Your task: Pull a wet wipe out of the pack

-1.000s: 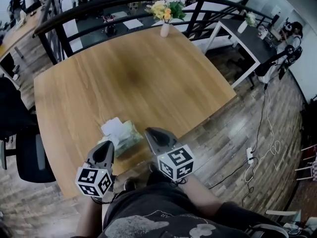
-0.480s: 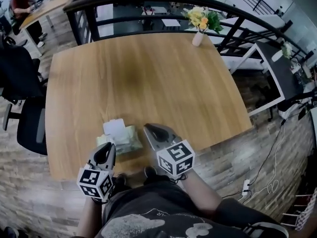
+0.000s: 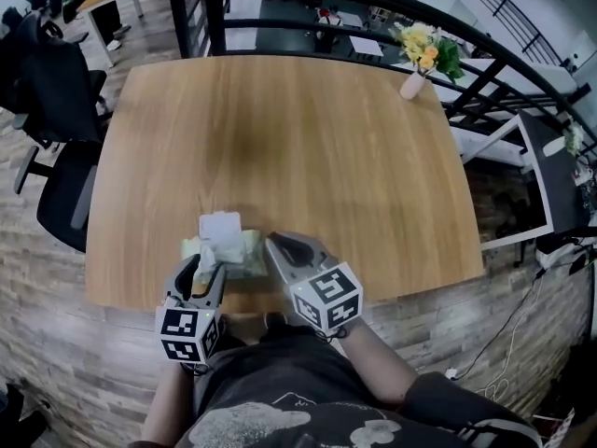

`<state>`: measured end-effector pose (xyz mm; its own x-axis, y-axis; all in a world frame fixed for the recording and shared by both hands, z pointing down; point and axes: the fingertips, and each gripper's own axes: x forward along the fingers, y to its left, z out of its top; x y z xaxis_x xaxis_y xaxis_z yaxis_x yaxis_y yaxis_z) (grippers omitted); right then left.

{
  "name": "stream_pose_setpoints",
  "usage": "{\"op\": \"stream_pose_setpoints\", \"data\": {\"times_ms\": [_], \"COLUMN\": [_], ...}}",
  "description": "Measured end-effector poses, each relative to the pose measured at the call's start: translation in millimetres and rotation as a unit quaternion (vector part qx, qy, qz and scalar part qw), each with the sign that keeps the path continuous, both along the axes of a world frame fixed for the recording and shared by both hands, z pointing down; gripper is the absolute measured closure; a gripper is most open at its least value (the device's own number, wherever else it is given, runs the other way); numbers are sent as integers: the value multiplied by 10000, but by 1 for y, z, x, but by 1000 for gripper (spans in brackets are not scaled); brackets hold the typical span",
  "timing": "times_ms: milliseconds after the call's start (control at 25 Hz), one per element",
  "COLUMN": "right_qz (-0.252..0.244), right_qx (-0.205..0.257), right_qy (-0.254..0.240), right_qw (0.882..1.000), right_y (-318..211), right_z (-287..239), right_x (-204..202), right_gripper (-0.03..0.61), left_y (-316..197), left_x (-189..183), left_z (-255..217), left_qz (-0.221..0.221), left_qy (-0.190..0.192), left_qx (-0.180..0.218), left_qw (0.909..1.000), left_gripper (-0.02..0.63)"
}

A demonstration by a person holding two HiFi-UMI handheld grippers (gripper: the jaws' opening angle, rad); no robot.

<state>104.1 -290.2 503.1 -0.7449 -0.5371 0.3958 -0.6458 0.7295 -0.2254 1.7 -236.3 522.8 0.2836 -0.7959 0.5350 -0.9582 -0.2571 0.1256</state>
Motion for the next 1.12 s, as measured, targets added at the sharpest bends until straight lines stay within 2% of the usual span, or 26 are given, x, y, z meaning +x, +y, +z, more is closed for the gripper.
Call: {"op": "stream_pose_setpoints", "data": {"times_ms": [120, 240, 320, 440, 480, 720, 760, 800, 1120], "right_qz": [-311, -632, -828, -1056, -1114, -1390, -1400, -1412, -1550], "right_qx": [13, -27, -119, -249, -294, -407, -396, -385, -317], "right_qy": [133, 208, 285, 438, 456, 694, 734, 773, 1188], "right_qw": [9994, 9978, 9961, 9931, 9923, 9870, 9866, 9862, 9802], "right_y": [6, 12, 17, 25, 27, 35, 35, 35, 37], "right_z": [6, 10, 16, 25, 28, 37, 37, 38, 51], "right_x": [-4, -11, -16, -24, -27, -51, -54, -57, -72], "right_gripper": [543, 543, 543, 543, 543, 528, 471, 448, 443], "left_y": [-9, -14, -13, -10, -9, -6, -6, -5, -3], "left_x": [-4, -6, -7, -12, -13, -28, -30, -31, -32], "left_z": [1, 0, 2, 2, 2, 1, 2, 2, 2], "left_qz": [-435, -629, -606, -560, -524, -410, -376, -337, -119], "left_qy": [-292, -227, -39, 20, 2, -20, -31, -35, -80], "left_qx": [47, 58, -29, -53, -54, -138, -153, -162, -181], "left_qw": [9986, 9977, 9982, 9984, 9986, 9991, 9992, 9993, 9997], "left_gripper": [429, 431, 444, 560, 578, 597, 597, 597, 597]}}
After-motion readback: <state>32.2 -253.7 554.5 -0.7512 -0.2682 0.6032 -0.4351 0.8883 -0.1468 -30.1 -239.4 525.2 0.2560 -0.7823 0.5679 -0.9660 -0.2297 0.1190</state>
